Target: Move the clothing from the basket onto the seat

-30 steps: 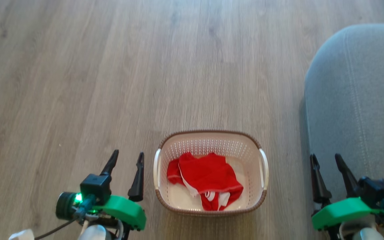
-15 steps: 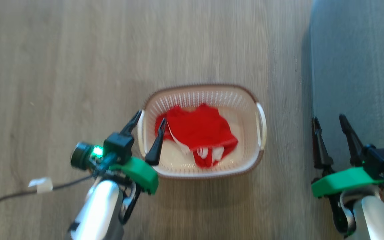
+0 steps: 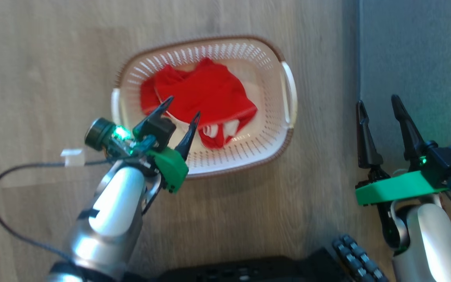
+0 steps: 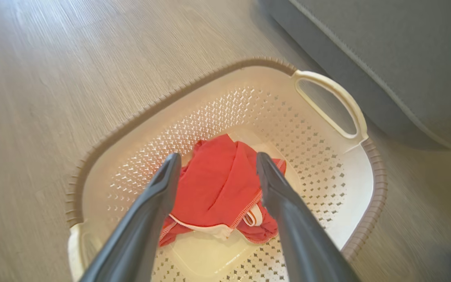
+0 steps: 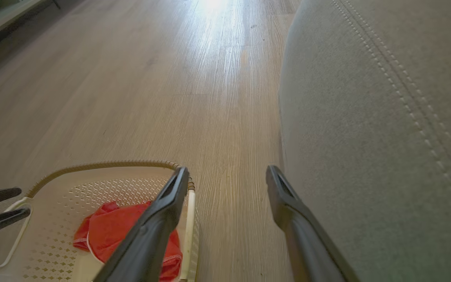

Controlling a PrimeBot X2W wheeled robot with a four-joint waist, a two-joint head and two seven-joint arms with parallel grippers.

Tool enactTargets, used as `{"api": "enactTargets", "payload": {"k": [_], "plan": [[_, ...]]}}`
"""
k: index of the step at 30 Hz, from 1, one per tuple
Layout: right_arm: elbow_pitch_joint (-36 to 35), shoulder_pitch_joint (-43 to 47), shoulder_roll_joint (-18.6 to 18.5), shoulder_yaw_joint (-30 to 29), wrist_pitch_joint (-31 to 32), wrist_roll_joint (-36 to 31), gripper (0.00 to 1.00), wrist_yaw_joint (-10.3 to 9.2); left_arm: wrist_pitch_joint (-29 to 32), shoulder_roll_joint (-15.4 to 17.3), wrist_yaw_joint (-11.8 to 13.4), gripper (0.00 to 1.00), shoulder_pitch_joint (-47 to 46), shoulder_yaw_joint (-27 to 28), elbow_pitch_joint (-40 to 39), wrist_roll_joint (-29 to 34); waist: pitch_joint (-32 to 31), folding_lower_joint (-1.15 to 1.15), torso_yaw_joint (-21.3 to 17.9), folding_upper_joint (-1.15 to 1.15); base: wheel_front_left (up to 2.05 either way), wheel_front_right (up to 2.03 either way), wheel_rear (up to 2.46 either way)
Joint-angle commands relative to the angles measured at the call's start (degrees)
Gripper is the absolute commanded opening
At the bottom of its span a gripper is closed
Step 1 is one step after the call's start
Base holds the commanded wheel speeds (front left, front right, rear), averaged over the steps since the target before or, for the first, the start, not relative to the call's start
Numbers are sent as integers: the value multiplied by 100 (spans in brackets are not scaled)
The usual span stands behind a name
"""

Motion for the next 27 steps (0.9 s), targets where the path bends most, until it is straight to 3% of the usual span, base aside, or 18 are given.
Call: {"api": "enactTargets", "payload": {"k": [1,10,19,27], "plan": [[-206,45,57,161,-54,-19,100,-1,-29,116,-28,100,-133,49,71,85,462,-2,-343,0,0,0,0],[-409,-138,78,582,-54,261,100,-1,-29,256,-139,100,-1490,-362,1610,353,1240,-2,-758,0,0,0,0],[-565,-331,79,925,-54,574,100,-1,240,385,132,100,-2700,-419,3354,478,1684,-2,-1173,0,0,0,0],[-665,-346,79,1076,-54,697,100,-1,929,452,345,100,-3267,-680,3792,700,1806,-2,-1284,0,0,0,0]]}}
